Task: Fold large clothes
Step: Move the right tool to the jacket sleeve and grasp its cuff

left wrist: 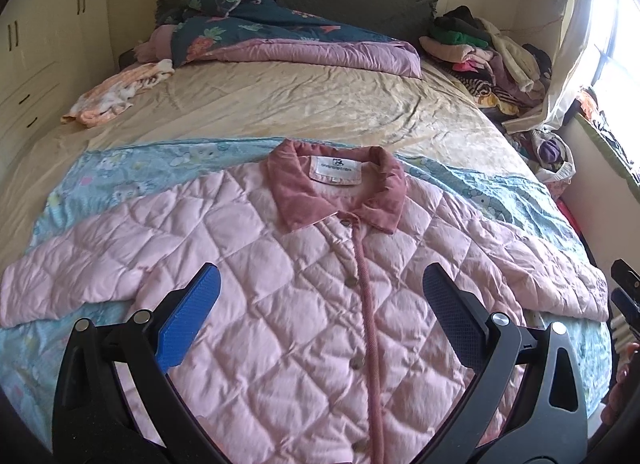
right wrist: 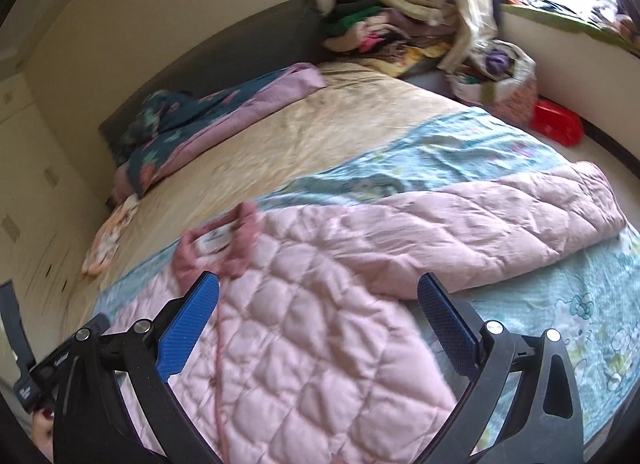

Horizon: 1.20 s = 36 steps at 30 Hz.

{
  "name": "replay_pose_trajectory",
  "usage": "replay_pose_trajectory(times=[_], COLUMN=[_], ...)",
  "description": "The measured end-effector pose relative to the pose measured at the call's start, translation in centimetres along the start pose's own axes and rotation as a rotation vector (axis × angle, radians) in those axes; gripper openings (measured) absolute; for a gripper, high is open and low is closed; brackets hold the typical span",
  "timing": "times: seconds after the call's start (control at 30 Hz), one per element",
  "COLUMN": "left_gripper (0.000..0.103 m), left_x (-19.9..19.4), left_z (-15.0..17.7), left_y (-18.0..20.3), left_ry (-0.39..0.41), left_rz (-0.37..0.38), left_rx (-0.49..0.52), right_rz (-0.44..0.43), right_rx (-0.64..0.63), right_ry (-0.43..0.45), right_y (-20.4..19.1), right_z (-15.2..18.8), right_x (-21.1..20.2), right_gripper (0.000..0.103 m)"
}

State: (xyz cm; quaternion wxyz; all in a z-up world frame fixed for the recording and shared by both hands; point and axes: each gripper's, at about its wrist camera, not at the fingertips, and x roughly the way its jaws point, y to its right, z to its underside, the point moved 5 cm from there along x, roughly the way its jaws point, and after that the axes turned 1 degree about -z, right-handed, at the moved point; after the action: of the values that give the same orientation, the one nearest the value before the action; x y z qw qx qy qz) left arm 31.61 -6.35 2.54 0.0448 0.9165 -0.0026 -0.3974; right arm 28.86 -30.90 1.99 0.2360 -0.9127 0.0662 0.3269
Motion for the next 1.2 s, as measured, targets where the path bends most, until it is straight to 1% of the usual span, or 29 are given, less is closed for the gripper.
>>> replay_pose_trajectory(times=[0.2, 0.3, 0.4, 0.5, 0.6, 0.67, 0.8, 0.97, 1.07, 1.13, 1.2], left_gripper=[0.095, 0.095, 0.095, 0.095, 0.095, 0.095, 0.095, 0.095, 0.095, 0.095, 0.095], left_x=[3.0, 4.6, 5.7, 6.8, 8.4, 9.3, 10.8, 12.2, 13.1, 13.4, 13.8], left_z=[-0.3, -0.2, -0.2, 0.0, 0.6, 1.1, 2.1, 3.0, 3.3, 3.3, 3.2], left_y=[1.4, 2.5, 3.9, 5.6, 7.0, 7.7, 8.3, 8.6, 8.7, 8.7, 8.7], left_ry=[-0.025, -0.047, -0.051, -0.052, -0.082, -0.096, -0.121, -0.152, -0.173, -0.173, -0.171], left_rz=[0.013, 0.021, 0.055, 0.058, 0.064, 0.054, 0.052, 0.063, 0.093, 0.107, 0.102], left_rx=[0.009, 0.022, 0.042, 0.077, 0.092, 0.109, 0.120, 0.122, 0.113, 0.109, 0.112], right_rz=[0.075, 0.091, 0.116, 0.148, 0.199, 0.224, 0.257, 0.292, 0.307, 0.332, 0.360], right_rx=[0.084, 0.130, 0.192, 0.233, 0.271, 0.312, 0.411, 0.506, 0.554, 0.581, 0.618], right_ry=[0.011, 0.008, 0.009, 0.015, 0.027, 0.030, 0.032, 0.052, 0.053, 0.064, 0.067], right_y=[4.6, 6.5, 9.0, 10.9, 13.4, 15.3, 18.9, 22.5, 24.6, 26.2, 27.9], right_z=[-0.9, -1.1, -1.1, -0.9, -0.7, -0.5, -0.2, -0.1, -0.3, -0.4, -0.4], right_x=[1.8, 2.5, 3.3, 4.1, 4.7, 5.1, 5.8, 6.5, 7.0, 7.2, 7.4], right_gripper=[0.099, 0.099, 0.099, 0.099, 0.099, 0.099, 0.099, 0.099, 0.099, 0.099, 0.099])
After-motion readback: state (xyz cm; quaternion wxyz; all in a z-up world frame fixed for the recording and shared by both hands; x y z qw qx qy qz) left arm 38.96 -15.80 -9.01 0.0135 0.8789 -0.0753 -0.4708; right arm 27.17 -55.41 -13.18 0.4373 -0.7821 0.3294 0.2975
